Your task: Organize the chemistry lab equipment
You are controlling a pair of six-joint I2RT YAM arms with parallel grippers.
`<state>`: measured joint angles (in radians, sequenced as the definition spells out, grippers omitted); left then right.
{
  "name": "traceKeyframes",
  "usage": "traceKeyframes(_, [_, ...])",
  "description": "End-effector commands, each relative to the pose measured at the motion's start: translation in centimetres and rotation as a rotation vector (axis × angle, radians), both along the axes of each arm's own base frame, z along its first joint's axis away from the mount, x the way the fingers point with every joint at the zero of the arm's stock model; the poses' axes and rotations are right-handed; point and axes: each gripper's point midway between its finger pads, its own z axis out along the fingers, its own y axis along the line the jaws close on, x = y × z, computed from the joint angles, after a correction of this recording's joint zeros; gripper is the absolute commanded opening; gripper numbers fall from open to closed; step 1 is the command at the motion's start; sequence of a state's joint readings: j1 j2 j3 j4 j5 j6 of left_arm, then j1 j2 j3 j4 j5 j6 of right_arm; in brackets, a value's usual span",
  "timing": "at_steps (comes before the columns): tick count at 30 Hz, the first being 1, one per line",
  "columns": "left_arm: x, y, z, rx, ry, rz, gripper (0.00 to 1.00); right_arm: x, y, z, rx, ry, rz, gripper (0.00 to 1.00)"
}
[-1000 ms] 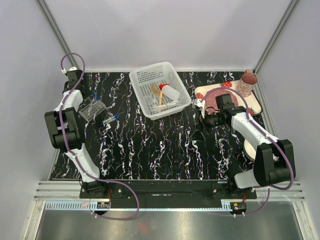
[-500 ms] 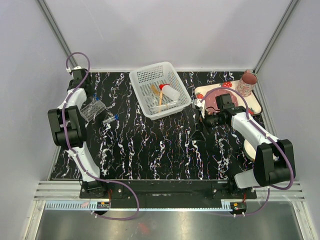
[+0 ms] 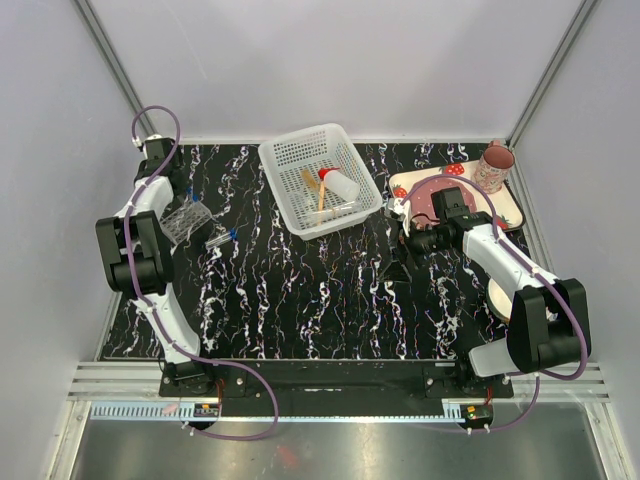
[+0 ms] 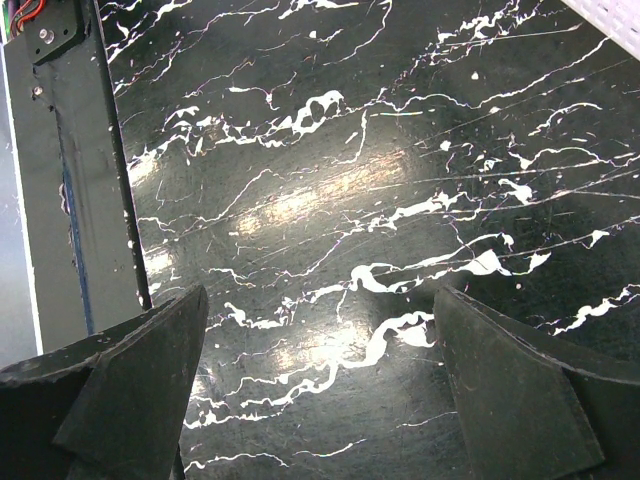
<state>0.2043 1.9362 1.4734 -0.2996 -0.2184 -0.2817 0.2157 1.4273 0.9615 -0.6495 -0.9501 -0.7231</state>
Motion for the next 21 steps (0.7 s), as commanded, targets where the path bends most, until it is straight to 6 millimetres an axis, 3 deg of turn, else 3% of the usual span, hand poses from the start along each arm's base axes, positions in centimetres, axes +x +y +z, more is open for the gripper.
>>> traceKeyframes(1, [1.1,0.6,1.6,0.036,-0.035,0.018,0.09,1.1,0.1,1.4,0.005,-0.066,0.008,1.0])
traceKeyframes(10, [0.8,0.2,1.1,0.049,-0.018,0.012,0.13,1.1,0.1,1.5,0.004,-0.069,0.01,1.0])
traceKeyframes(17, [0.4,0.1,1.8,0.048,-0.037,0.017,0.31,1.1,0.0,1.4,0.002,-0.066,0.009,1.0])
traceKeyframes(21, [0.0,0.0,2.5,0.048,-0.048,0.016,0.35,1.1,0.1,1.5,0.001,-0.068,0.01,1.0])
